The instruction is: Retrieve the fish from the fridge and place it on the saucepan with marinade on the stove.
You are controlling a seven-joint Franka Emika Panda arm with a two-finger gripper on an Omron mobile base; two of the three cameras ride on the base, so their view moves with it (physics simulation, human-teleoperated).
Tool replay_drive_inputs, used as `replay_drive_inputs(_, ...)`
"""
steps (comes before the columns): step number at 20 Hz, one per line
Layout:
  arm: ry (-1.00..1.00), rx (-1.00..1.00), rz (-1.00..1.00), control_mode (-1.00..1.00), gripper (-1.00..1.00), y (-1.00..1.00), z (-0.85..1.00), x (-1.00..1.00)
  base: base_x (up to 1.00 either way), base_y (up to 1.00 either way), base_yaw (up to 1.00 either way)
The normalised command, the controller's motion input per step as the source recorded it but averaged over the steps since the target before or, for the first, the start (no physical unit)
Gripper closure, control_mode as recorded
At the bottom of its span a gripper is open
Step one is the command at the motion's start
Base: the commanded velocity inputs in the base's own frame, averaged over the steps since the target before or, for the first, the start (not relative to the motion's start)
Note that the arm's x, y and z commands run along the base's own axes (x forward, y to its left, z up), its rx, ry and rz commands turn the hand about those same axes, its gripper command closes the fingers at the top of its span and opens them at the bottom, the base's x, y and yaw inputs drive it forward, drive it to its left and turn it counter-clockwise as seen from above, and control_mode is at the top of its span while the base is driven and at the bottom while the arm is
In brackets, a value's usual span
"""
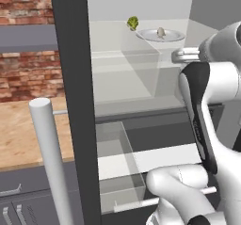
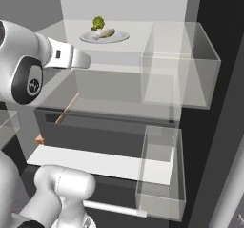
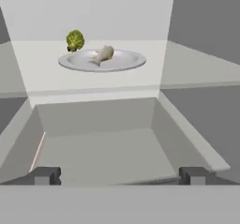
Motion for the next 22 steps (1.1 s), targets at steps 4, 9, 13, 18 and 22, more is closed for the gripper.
replay_drive_inputs(4, 0.00, 0.06, 0.00, -1.00, -1.00, -0.01, 0.94, 0.00, 0.00, 0.00, 0.00)
replay_drive_inputs(9, 0.01, 0.10, 0.01, -1.00, -1.00, -0.01, 0.19, 0.00, 0.00, 0.00, 0.00)
replay_drive_inputs(13, 0.00, 0.00, 0.00, -1.00, -1.00, 0.00, -0.05, 0.05, 0.00, 0.00, 0.00)
replay_drive_inputs(18, 0.00, 0.00, 0.00, -1.00, -1.00, 0.01, -0.01, 0.39, 0.00, 0.00, 0.00)
replay_drive_inputs(22, 0.07, 0.00, 0.00, -1.00, -1.00, 0.01, -0.01, 0.61, 0.00, 0.00, 0.00)
